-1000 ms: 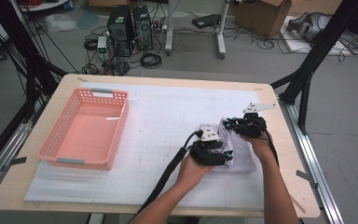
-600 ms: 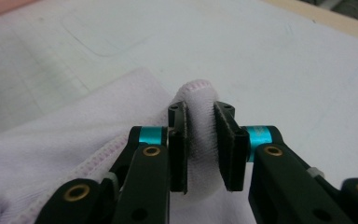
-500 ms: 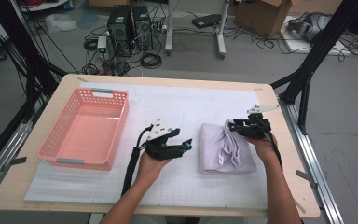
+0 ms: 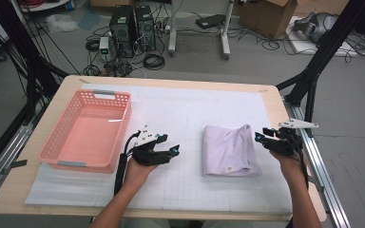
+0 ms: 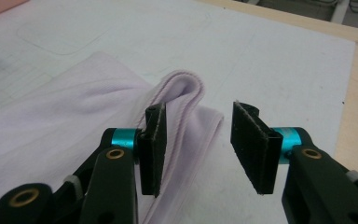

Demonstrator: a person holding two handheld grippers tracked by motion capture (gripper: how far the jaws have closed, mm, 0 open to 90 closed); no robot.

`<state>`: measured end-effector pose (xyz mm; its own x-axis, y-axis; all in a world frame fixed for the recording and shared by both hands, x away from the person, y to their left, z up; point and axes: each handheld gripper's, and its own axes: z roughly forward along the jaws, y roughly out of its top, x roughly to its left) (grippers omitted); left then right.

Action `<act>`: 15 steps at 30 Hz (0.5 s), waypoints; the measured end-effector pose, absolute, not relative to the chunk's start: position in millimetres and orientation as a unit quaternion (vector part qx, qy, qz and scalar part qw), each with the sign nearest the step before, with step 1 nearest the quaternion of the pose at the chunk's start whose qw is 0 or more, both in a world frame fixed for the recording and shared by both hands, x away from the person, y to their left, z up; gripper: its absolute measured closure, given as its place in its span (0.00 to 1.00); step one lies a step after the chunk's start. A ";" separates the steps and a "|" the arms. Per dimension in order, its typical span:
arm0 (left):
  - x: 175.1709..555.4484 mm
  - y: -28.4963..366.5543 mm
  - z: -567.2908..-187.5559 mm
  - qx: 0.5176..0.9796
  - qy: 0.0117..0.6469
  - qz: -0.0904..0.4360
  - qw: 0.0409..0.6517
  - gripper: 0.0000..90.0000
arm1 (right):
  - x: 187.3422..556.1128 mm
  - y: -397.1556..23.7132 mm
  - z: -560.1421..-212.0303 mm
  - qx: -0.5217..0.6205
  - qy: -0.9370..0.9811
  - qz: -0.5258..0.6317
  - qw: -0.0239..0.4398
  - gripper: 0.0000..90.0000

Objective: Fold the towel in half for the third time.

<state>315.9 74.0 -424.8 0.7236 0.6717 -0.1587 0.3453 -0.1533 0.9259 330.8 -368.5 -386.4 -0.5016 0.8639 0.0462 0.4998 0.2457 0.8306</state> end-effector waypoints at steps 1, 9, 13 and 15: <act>316.0 74.4 -425.5 0.744 0.342 0.146 0.555 0.40 | 326.4 -367.5 -387.7 0.449 0.761 0.416 0.215 0.64; 314.0 76.8 -425.7 0.744 0.337 0.149 0.557 0.40 | 290.3 -348.7 -413.9 0.450 0.770 0.427 0.145 0.65; 312.1 79.4 -427.7 0.745 0.338 0.149 0.556 0.40 | 285.5 -340.6 -424.6 0.462 0.772 0.421 0.113 0.82; 310.2 81.0 -428.9 0.745 0.338 0.148 0.556 0.40 | 284.6 -341.3 -430.0 0.464 0.778 0.412 0.103 0.93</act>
<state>310.2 81.0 -428.9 0.7273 0.6684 -0.1556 0.3398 -0.1537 0.9279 284.6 -341.3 -430.0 -0.5481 0.8067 0.2210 0.6364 0.2308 0.7360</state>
